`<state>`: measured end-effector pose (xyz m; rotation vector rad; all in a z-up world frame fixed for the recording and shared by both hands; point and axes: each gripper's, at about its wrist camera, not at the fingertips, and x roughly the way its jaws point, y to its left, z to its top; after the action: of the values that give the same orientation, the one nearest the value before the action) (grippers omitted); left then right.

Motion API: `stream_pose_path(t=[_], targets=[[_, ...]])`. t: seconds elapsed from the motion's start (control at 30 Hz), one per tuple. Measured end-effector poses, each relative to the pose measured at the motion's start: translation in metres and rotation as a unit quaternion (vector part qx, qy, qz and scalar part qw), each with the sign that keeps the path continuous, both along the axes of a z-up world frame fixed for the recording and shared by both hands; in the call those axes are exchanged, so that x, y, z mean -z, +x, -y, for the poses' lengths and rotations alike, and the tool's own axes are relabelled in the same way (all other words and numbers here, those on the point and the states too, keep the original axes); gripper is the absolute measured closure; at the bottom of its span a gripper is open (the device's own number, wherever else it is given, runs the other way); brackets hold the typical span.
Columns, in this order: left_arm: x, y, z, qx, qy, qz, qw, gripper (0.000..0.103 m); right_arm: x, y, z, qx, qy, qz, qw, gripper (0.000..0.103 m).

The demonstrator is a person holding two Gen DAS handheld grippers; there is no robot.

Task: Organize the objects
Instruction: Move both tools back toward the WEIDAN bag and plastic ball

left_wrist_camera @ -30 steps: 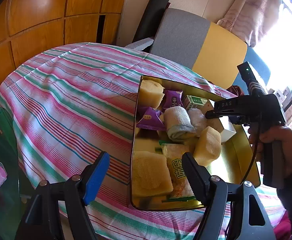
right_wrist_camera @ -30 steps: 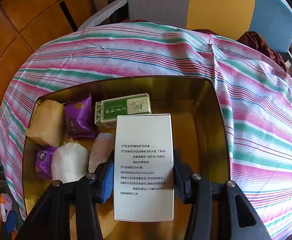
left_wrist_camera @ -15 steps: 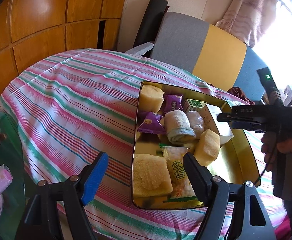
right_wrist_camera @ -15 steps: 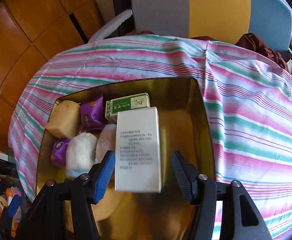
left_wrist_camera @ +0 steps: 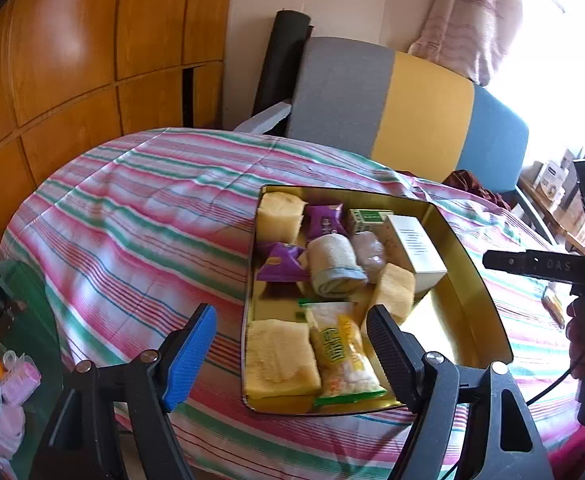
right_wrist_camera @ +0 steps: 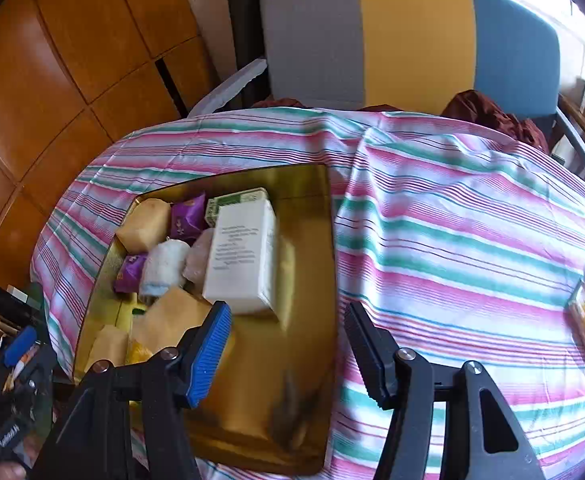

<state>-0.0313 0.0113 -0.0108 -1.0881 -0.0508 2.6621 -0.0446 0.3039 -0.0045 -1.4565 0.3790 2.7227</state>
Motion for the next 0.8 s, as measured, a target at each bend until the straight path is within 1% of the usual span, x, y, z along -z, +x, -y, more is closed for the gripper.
stream_pose_path(t=[0.17,0.43,0.6,0.8], targets=[[-0.006,0.007,-0.015,0.018,-0.011,-0.009,0.9997,0.025,0.001,0.020,-0.028,0.026,-0.003,-0.005,1.000,0.043],[-0.013,0.015,-0.041,0.049,-0.029,-0.018,0.9982,0.024,0.002,0.051,-0.093,0.097,-0.004,-0.008,0.995,0.043],[-0.016,0.019,-0.065,0.079,-0.039,-0.025,0.9958,0.024,0.004,0.071,-0.136,0.146,-0.004,-0.007,0.989,0.043],[-0.019,0.023,-0.100,0.122,-0.048,-0.029,0.9909,0.024,0.007,0.100,-0.193,0.210,-0.003,0.004,0.978,0.043]])
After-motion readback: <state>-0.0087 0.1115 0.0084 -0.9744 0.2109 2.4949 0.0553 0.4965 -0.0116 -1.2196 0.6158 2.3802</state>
